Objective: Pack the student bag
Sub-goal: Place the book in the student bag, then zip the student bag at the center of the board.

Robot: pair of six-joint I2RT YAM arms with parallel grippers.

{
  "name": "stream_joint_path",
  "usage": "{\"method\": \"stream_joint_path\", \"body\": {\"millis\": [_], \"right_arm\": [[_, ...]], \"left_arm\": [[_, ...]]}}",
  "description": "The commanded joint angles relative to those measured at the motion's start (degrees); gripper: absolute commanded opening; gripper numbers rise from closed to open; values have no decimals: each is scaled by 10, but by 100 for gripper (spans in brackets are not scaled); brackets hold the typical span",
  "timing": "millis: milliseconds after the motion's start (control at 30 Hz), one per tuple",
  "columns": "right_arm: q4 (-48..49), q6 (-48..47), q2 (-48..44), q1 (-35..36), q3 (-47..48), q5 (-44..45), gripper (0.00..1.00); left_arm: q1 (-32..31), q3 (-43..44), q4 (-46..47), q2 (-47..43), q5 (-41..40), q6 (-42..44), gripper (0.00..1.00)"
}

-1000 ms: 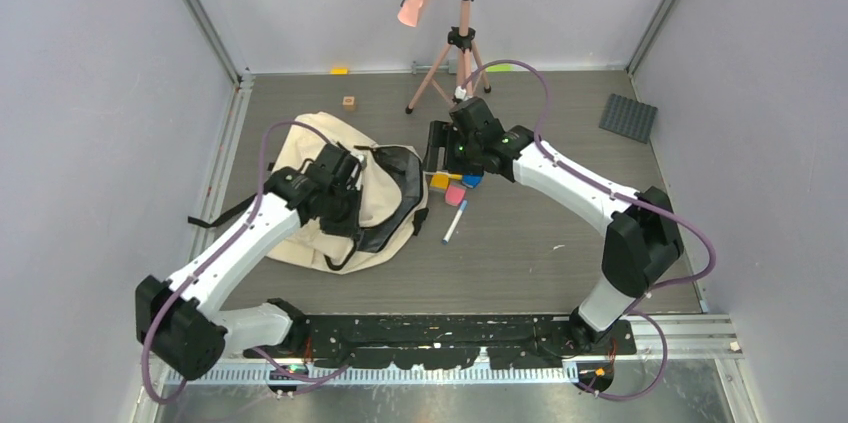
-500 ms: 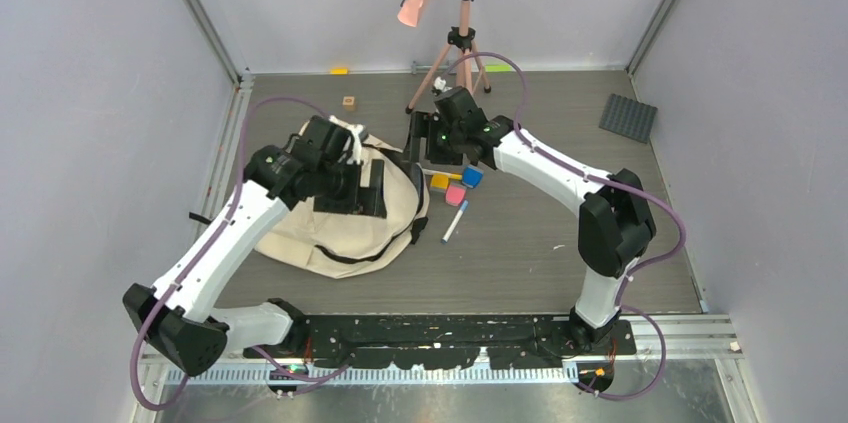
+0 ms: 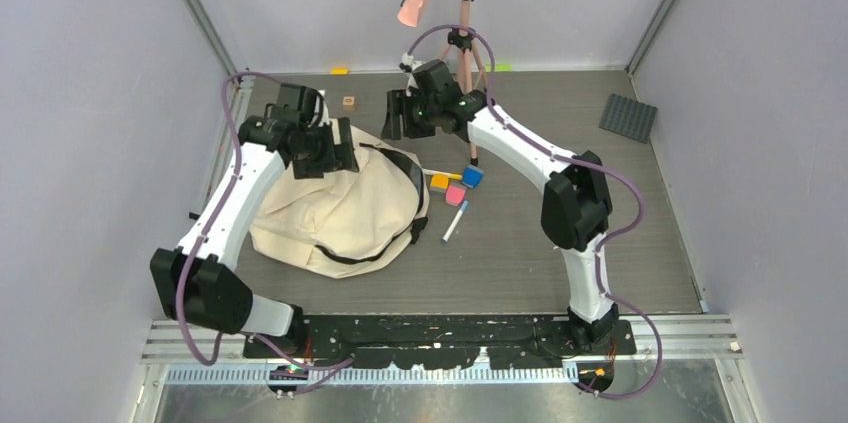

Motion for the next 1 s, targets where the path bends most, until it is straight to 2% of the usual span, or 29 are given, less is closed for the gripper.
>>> {"method": "stream_joint_path", "body": {"millis": [0, 100, 200, 367, 633, 800, 900, 967], "right_arm": [[-32, -40, 68, 3, 97, -29, 62], [-37, -50, 109, 3, 145, -51, 62], [-65, -72, 167, 3, 217, -80, 58], [-118, -98, 235, 3, 312, -98, 57], [-119, -116, 265, 3, 328, -98, 57], [-118, -120, 283, 3, 349, -104, 57], [-110, -120, 291, 3, 356, -103, 57], [-108, -121, 296, 3, 364, -103, 54]], "left_arm": [[51, 4, 126, 27, 39, -42, 79], [66, 6, 185, 65, 50, -54, 74], [88, 35, 166, 113, 34, -72, 68], [118, 30, 191, 131, -16, -83, 77], [169, 29, 176, 166, -44, -65, 83], [188, 31, 174, 194, -27, -63, 82], [194, 36, 178, 214, -10, -62, 65], [195, 47, 173, 229, -1, -62, 59]]}}
